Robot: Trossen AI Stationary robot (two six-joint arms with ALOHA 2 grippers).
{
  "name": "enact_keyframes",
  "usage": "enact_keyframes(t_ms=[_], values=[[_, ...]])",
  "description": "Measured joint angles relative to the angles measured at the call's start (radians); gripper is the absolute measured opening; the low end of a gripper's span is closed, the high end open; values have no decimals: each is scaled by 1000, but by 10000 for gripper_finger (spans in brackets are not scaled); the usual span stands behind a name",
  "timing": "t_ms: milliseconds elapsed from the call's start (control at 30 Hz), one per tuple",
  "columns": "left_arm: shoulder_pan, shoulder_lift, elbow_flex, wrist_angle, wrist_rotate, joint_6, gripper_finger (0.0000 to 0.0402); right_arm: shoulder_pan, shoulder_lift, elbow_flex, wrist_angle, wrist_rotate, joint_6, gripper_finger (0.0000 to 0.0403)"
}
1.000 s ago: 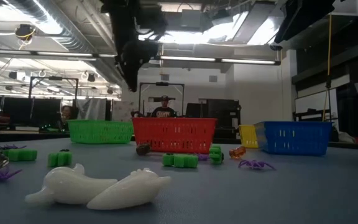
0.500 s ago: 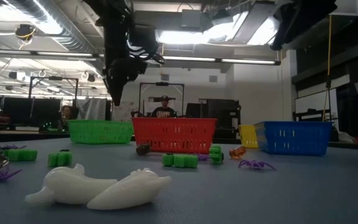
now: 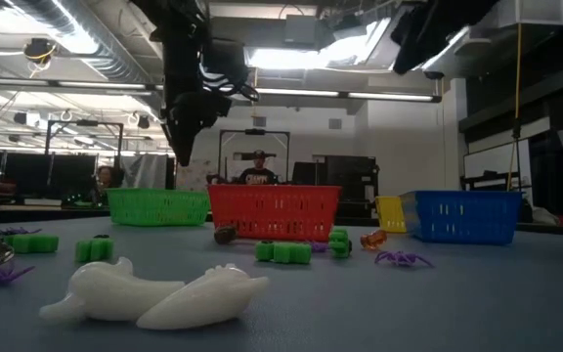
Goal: Sort Halloween decoration
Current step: Put the violet spider toy into the blue bin
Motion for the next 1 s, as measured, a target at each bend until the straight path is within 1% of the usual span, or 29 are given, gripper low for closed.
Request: enact_keyframes(t_ms=[133, 300, 367, 567, 667, 900, 1000], values=[[0, 0, 0, 0, 0, 0, 173, 1, 64, 0, 20, -16, 44, 227], [0, 0, 0, 0, 0, 0, 173, 1, 149, 0, 60, -31, 140, 227], [0, 0, 0, 0, 1, 0, 172, 15, 181, 0, 82, -42, 181, 227], [0, 0, 0, 0, 0, 0, 171, 94, 277, 0, 201, -46, 191, 227], [0, 0, 0, 0, 0, 0, 171, 147, 320, 0, 258, 1, 192, 227], [0, 0, 0, 0, 0, 0, 171, 254, 410, 0, 359, 176, 212, 227], [-1, 0, 0, 1, 0, 0, 171, 278, 435, 0, 360, 197, 246, 227]])
